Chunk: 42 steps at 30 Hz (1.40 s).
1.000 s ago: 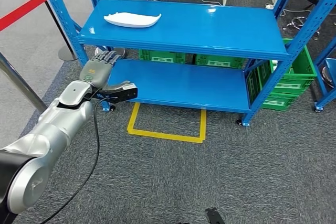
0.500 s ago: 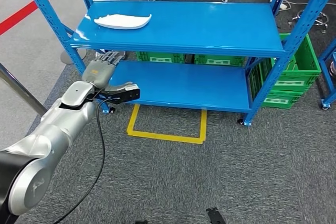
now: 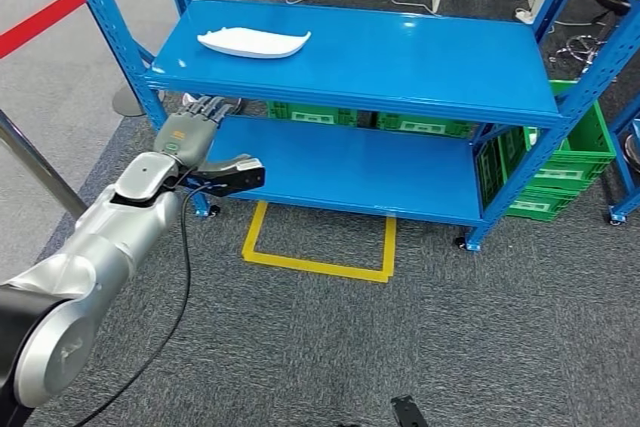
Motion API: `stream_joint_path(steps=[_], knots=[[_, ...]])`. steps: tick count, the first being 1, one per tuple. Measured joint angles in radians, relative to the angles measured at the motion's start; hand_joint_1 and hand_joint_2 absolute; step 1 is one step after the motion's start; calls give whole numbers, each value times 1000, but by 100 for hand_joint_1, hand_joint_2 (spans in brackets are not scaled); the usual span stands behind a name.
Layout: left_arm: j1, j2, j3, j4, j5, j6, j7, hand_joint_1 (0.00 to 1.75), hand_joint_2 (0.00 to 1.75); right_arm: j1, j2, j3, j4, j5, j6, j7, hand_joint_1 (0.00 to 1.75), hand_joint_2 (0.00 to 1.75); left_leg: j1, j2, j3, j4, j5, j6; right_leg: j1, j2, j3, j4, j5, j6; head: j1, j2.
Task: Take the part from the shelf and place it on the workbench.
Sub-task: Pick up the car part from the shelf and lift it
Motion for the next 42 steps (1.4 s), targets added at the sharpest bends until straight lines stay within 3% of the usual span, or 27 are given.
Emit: stream_joint_path(steps=[1,3,5,10,11,13,15,16,17,19,20,22,24,26,29,30,31,34,37,40,41,42], knots=[[1,-2,-3,0,0,-2,0,0,0,-1,0,-2,0,-1,-1,-1,0,175,0,-1,5,0,-4,-1,0,0,-2,-15,27,1,0,0],[0,-5,-8,1,-1,-5,0,0,0,0,-1,-4,0,0,-2,-2,0,175,1,-2,19,0,-14,-6,-1,-1,41,-136,112,2,1,0],[-6,-7,-11,1,0,-7,0,0,0,3,-1,-5,1,1,-3,-2,0,175,-2,-5,24,3,-21,-15,-2,1,90,-245,156,-1,0,0],[-12,-9,-13,2,1,-11,1,0,0,5,-2,-7,1,3,-6,-2,0,175,-3,-4,16,19,-38,-36,-2,5,110,-275,146,-30,-10,0],[-15,-10,-14,1,1,-11,1,0,0,4,-2,-8,1,3,-6,-2,0,175,-2,-2,-1,54,-56,-42,-4,4,114,-277,144,-36,-12,0],[-17,-11,-14,2,1,-14,1,0,0,2,-2,-10,1,3,-5,-2,0,175,-2,0,-69,179,-106,-48,-5,3,121,-278,138,-44,-17,0],[-13,-11,-15,3,1,-18,1,0,0,3,-3,-12,1,2,-6,-2,0,175,0,0,-132,277,-123,-50,-5,2,128,-277,132,-47,-17,0],[-11,-11,-15,4,1,-19,1,0,0,4,-3,-12,1,2,-6,-2,0,175,0,0,-140,276,-104,-49,-5,3,133,-277,128,-46,-17,0],[-11,-11,-15,4,1,-20,1,0,0,5,-3,-12,1,2,-6,-2,0,175,1,1,-128,238,-67,-48,-5,3,139,-277,124,-44,-17,0],[-15,-11,-15,4,1,-20,1,0,0,5,-3,-13,1,1,-6,-2,0,175,1,5,-72,111,7,-46,-4,4,149,-276,114,-36,-18,0],[-17,-12,-16,4,1,-20,0,0,0,5,-3,-13,1,1,-6,-2,0,175,1,6,-47,57,23,-43,-2,5,151,-275,110,-31,-18,0],[-18,-13,-16,4,0,-21,0,0,0,4,-4,-13,1,0,-6,-2,0,175,-1,7,-25,12,18,-35,2,5,152,-277,104,-21,-17,0],[-17,-13,-17,4,0,-21,0,0,0,5,-4,-14,1,0,-7,-2,0,175,0,6,-22,7,12,-21,1,4,155,-281,100,-11,-15,0],[-18,-14,-18,4,1,-21,0,0,0,6,-4,-14,1,-1,-7,-2,0,175,2,5,-14,4,8,-8,1,1,136,-239,76,-4,-10,0],[-15,-16,-18,4,0,-21,0,0,0,5,-4,-14,1,-2,-7,-3,0,175,-1,2,-1,3,-4,4,1,0,31,-48,7,-2,-3,0],[-11,-17,-18,4,0,-21,0,0,0,3,-4,-15,1,-3,-7,-3,0,175,-3,2,4,3,-9,5,2,0,0,-4,3,-2,-3,0],[-9,-17,-19,4,0,-22,0,0,0,2,-4,-15,1,-3,-7,-4,0,175,-4,1,10,3,-14,5,2,0,-15,6,18,-3,-3,0],[-7,-19,-19,4,0,-22,0,0,0,1,-4,-15,1,-3,-8,-3,0,175,-5,0,20,3,-22,4,2,0,-11,-29,64,-4,-3,0],[-7,-19,-19,4,0,-22,0,0,0,1,-4,-15,1,-3,-8,-3,0,175,-5,0,21,3,-22,4,2,0,-9,-37,70,-5,-3,0],[-9,-20,-20,5,0,-22,0,0,0,4,-4,-15,1,-3,-8,-3,0,175,-6,-2,37,5,-35,-2,2,0,50,-178,143,-9,-3,0],[-11,-20,-21,4,0,-22,0,0,0,5,-5,-15,2,-3,-8,-2,0,175,-7,-3,42,5,-44,-12,1,1,78,-237,161,-17,-3,0],[-14,-20,-22,4,0,-22,0,0,0,7,-5,-16,2,-3,-8,-2,0,175,-8,-3,42,12,-53,-23,0,2,97,-268,162,-24,-6,0]])
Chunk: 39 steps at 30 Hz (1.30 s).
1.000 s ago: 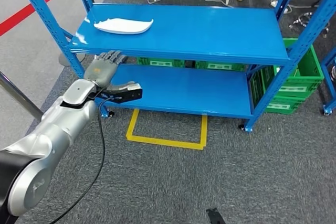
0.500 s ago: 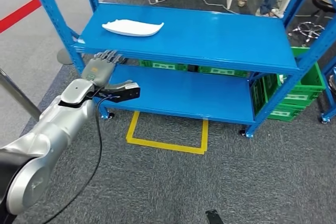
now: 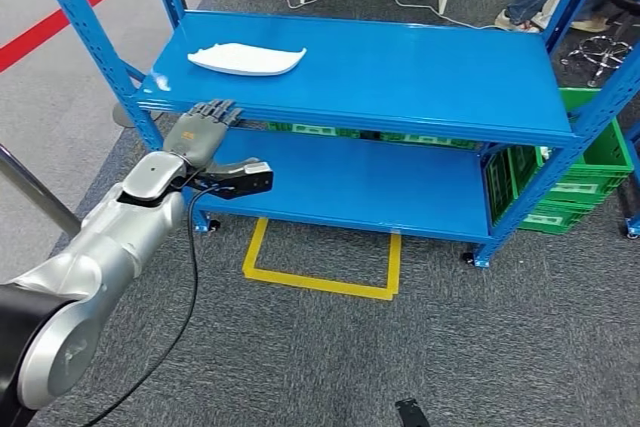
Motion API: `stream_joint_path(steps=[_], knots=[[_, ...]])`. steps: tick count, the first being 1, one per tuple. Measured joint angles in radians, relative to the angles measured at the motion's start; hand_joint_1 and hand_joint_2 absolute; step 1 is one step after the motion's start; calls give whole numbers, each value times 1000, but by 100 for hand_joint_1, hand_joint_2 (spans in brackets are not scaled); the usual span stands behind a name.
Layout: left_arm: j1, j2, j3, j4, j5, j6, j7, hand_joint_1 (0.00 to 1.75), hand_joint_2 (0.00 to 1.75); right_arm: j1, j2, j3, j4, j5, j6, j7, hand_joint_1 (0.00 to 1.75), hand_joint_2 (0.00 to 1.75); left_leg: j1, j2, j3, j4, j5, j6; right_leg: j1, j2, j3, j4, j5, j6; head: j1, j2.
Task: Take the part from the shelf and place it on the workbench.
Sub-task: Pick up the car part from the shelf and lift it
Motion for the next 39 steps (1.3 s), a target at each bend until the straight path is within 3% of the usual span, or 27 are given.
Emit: stream_joint_path(steps=[2,4,5,6,7,9,11,13,16,18,20,21,22,24,25,26,27,31,33,35,36,37,39], knots=[[-5,0,-4,-1,1,0,0,0,0,1,0,0,0,1,0,0,0,175,1,2,-34,66,-33,-21,-2,0,21,-18,-15,-17,-7,0],[-3,0,-7,0,1,-2,0,0,0,2,0,0,0,2,0,0,0,175,4,3,-114,200,-75,-28,-3,-1,34,-19,-25,-23,-10,0],[0,1,-8,1,2,-2,0,0,0,3,0,0,0,2,0,0,0,175,5,3,-152,253,-81,-30,-3,-1,41,-19,-31,-24,-10,0],[3,2,-10,2,2,-3,0,0,0,4,0,0,0,2,0,0,0,175,6,3,-175,274,-70,-31,-3,0,49,-19,-37,-23,-11,0],[4,2,-11,2,2,-3,0,0,0,5,0,-1,0,2,0,0,0,175,7,3,-178,255,-37,-31,-4,1,57,-19,-44,-22,-11,0],[1,3,-12,2,2,-3,0,0,0,5,0,-1,0,2,0,0,0,175,8,6,-142,137,54,-28,-4,2,76,-19,-58,-16,-11,0],[-6,2,-13,2,2,-5,0,0,0,3,0,-1,0,2,-1,0,0,175,8,9,-96,25,96,-21,0,3,86,-19,-74,-5,-11,0],[-8,1,-14,2,3,-7,-1,0,0,2,0,-3,0,2,-1,-1,0,175,7,8,-80,-12,85,-6,4,4,93,-20,-80,7,-10,0],[-10,1,-15,2,3,-8,-2,0,0,2,-1,-4,0,2,-3,-2,0,175,9,6,-62,-16,72,18,3,0,89,5,-100,20,-7,0],[-11,0,-15,2,4,-9,-2,0,0,2,-1,-5,0,2,-3,-2,0,175,8,5,-47,-17,62,28,2,-1,32,112,-142,23,-3,0],[-7,-1,-15,2,4,-9,-2,0,0,1,-1,-7,0,2,-3,-4,0,175,5,3,-34,-17,49,31,3,-1,-51,237,-178,23,-1,0],[-4,-1,-15,3,4,-10,-2,0,0,0,-1,-9,0,2,-3,-5,0,175,4,3,-26,-17,41,31,3,-1,-78,262,-175,23,0,0],[-2,-2,-15,3,4,-10,-3,0,0,-1,-1,-11,0,2,-3,-6,0,175,3,2,-15,-16,33,31,3,-2,-87,251,-152,22,0,0],[-2,-4,-15,3,4,-11,-3,0,0,1,-1,-14,0,2,-4,-6,0,175,2,1,11,-17,14,27,3,-2,-58,132,-51,17,1,0],[-3,-6,-15,3,4,-11,-3,0,0,2,-1,-14,1,2,-4,-5,0,175,1,1,23,-16,5,24,4,-2,-38,67,-13,15,2,0],[-5,-7,-15,3,4,-12,-3,0,0,3,-1,-15,1,2,-4,-5,0,175,1,0,30,-16,-3,19,6,-2,-20,17,8,11,3,0],[-6,-7,-15,3,4,-14,-3,0,0,3,-1,-15,1,2,-4,-5,0,175,0,-1,34,-15,-9,13,8,-3,-10,-9,14,7,3,0],[-11,-10,-16,2,4,-16,-3,0,0,3,-1,-17,1,3,-4,-5,0,175,0,1,30,9,-21,-9,5,-1,13,-24,1,-15,2,0],[-14,-11,-16,2,4,-16,-3,0,0,2,-1,-18,1,3,-4,-5,0,175,1,3,-21,99,-51,-19,2,-1,27,-27,-8,-22,-1,0],[-11,-12,-16,3,4,-17,-3,0,0,1,-1,-18,1,3,-4,-5,0,175,3,4,-109,227,-93,-26,1,-1,42,-27,-22,-25,-2,0],[-8,-12,-17,3,4,-17,-3,0,0,2,-1,-18,1,3,-4,-5,0,175,3,4,-143,264,-96,-27,0,0,50,-27,-29,-25,-2,0],[-6,-12,-17,3,4,-18,-3,0,0,3,-1,-19,1,3,-4,-5,0,175,4,4,-161,268,-79,-27,0,1,60,-27,-37,-24,-2,0],[-6,-11,-17,3,4,-18,-3,0,0,4,-1,-19,1,2,-4,-5,0,175,4,5,-144,173,11,-23,-1,3,83,-27,-53,-21,-2,0]])
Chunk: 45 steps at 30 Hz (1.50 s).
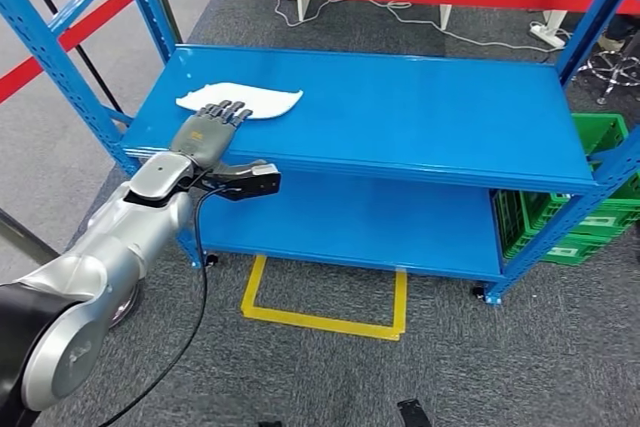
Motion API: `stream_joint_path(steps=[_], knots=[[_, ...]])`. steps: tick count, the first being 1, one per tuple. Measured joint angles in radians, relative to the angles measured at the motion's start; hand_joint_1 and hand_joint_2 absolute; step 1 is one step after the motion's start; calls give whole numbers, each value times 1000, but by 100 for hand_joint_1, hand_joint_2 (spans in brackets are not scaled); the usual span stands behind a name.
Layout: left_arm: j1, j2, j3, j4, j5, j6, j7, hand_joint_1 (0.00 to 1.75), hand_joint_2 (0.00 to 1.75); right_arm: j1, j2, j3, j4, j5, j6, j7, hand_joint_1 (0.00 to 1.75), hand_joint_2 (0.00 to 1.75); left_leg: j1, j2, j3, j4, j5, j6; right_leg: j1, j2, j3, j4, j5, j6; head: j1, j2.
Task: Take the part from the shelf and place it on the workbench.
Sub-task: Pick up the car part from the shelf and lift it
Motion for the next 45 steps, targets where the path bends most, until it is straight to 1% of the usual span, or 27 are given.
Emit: stream_joint_path(steps=[1,2,3,4,7,9,11,12,13,14,16,18,20,23,24,27,28,29,31,32,34,35,36,39,40,43,45], knots=[[-2,0,0,0,0,0,0,0,0,0,0,0,0,0,0,0,0,175,0,2,20,-71,49,3,1,1,11,1,-9,4,0,0],[-3,0,0,0,0,-1,0,0,0,-1,0,-1,0,0,0,0,0,175,-1,4,38,-132,79,6,3,1,19,1,-18,9,-1,0],[-4,0,-1,0,0,-1,0,0,0,-2,0,-1,0,0,0,0,0,175,-1,6,50,-172,94,10,5,2,23,-1,-27,15,-1,0],[-4,0,-1,0,0,-2,0,0,0,-2,0,-1,0,-1,0,0,0,175,-1,7,55,-193,93,15,7,2,28,1,-31,22,-2,0],[-6,-2,-3,0,0,-2,0,0,0,-3,-1,-2,0,-1,0,0,0,175,2,5,72,-200,83,37,7,0,38,11,-46,38,0,0],[-10,-3,-4,0,0,-2,0,0,0,-4,-1,-2,0,-1,0,0,0,175,2,3,87,-200,79,49,6,-4,0,88,-84,42,3,0],[-9,-5,-4,0,0,-2,0,0,0,-4,-1,-3,0,-2,0,0,0,175,0,0,96,-200,68,54,6,-5,-81,216,-131,45,6,0],[-6,-5,-5,0,0,-2,0,0,0,-4,-1,-3,0,-2,0,0,0,175,-2,-1,102,-199,62,55,7,-5,-116,258,-141,46,6,0],[-4,-5,-5,0,0,-2,0,0,0,-4,-1,-4,0,-3,0,-1,0,175,-3,-2,109,-199,56,54,7,-5,-135,266,-131,45,7,0],[-3,-5,-6,0,0,-2,0,0,0,-4,-1,-4,0,-3,0,-1,0,175,-4,-2,118,-199,49,54,8,-5,-136,236,-98,43,7,0],[-3,-6,-8,0,0,-2,0,0,0,-3,-1,-4,0,-3,0,-1,0,175,-4,-3,138,-199,35,50,10,-5,-99,107,2,37,7,0],[-6,-7,-11,0,0,-2,0,0,0,-2,-1,-4,0,-3,0,0,0,175,-6,-4,148,-199,25,42,13,-5,-64,9,44,28,7,0],[-7,-6,-15,0,1,-3,0,0,0,-1,-2,-5,0,-2,0,0,0,175,-7,-5,150,-196,24,30,17,-5,-52,-13,41,17,7,0],[-11,-6,-19,0,3,-3,0,0,0,-1,-2,-5,0,-1,0,-1,0,175,-7,-4,139,-164,8,15,11,-4,-33,-19,49,3,3,0],[-12,-6,-19,0,3,-3,0,0,0,-2,-2,-5,0,0,0,-1,0,175,-6,-3,116,-124,-10,10,8,-4,-27,-20,46,-1,0,0],[-9,-6,-22,0,5,-3,0,0,0,-3,-2,-6,0,0,0,-2,0,175,0,-1,3,51,-71,-3,7,-4,-17,-20,36,-5,-3,0],[-5,-5,-22,0,7,-2,0,0,44,-2,-2,-6,0,0,0,-2,0,175,2,-1,-21,72,-66,-5,6,-3,-13,-20,32,-4,-4,0],[-3,-5,-22,0,9,-2,-1,0,87,-1,-2,-7,0,1,0,-2,0,175,3,-1,-25,57,-41,-7,4,-2,-8,-20,28,-2,-4,0],[-3,-5,-23,0,11,-2,-2,0,175,0,-2,-7,0,2,0,-2,0,175,7,1,15,-58,48,-10,1,0,6,-20,17,5,-4,0],[-5,-4,-23,0,12,-4,-3,0,175,-1,-2,-8,0,2,0,-2,0,175,8,3,41,-126,77,-10,1,0,11,-17,11,10,-5,0],[-6,-4,-23,0,17,-16,-4,0,175,-3,-2,-9,0,4,1,-2,0,175,8,6,70,-199,97,0,4,0,12,-14,-1,21,-7,0],[-6,-5,-23,0,19,-25,-4,0,175,-3,-2,-10,0,4,1,-2,0,175,7,6,74,-208,91,7,6,0,11,-13,-6,25,-9,0],[-5,-4,-23,1,21,-37,-4,0,175,-3,-3,-10,0,5,1,-2,0,175,8,5,74,-206,95,13,7,-1,10,-15,-9,23,-9,0],[-4,1,-24,3,23,-73,-3,0,175,-1,-3,-12,0,8,1,-3,0,175,7,1,75,-207,97,19,9,-4,15,-22,-10,3,-8,0],[-4,2,-24,4,24,-82,-2,0,175,-2,-3,-13,0,9,1,-3,0,175,7,-1,75,-207,95,22,9,-6,19,-25,-10,1,-6,0],[-3,6,-24,8,23,-103,4,0,175,-5,-3,-17,0,11,1,-3,0,175,5,-3,75,-207,92,28,9,-9,29,-34,-8,6,-5,0],[-1,10,-24,11,22,-110,8,0,175,-6,-3,-19,0,12,1,-3,0,175,4,-3,75,-207,91,30,8,-9,31,-38,-8,18,-5,0]])
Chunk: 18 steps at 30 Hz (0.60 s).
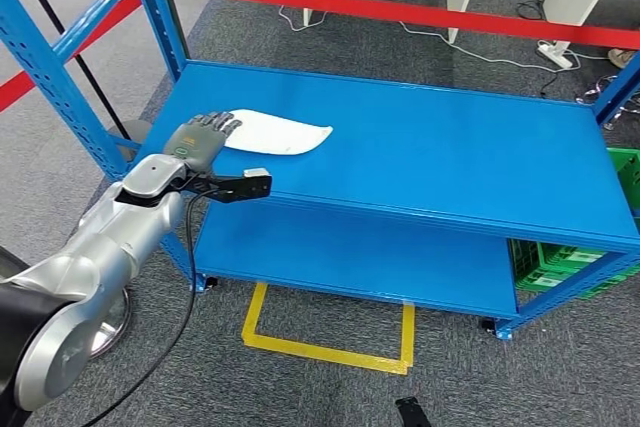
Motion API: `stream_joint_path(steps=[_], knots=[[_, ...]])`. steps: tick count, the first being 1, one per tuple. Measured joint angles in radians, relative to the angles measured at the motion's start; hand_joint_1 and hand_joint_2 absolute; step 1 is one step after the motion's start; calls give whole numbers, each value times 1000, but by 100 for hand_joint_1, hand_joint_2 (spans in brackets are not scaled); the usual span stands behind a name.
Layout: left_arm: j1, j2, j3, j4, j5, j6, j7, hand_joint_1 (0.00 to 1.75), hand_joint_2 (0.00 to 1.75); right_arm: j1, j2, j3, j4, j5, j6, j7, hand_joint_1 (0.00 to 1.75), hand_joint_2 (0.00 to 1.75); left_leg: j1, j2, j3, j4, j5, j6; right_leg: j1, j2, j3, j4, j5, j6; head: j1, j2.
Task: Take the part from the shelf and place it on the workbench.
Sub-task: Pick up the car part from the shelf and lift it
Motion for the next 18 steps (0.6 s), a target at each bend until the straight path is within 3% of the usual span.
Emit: stream_joint_path(steps=[2,4,18], knots=[[2,4,0,2,-1,-7,7,0,175,0,0,-1,0,1,0,0,0,175,-1,0,0,0,-1,1,-2,0,1,-3,0,17,0,0],[4,9,0,3,-1,-19,15,0,175,-1,0,-1,0,4,0,0,0,175,-1,0,1,0,-1,1,-3,0,1,-4,-1,24,0,0],[55,54,0,19,19,-60,54,0,175,-2,0,-1,0,16,0,0,0,175,4,1,3,-1,2,-2,3,0,0,2,-2,21,-1,0]])
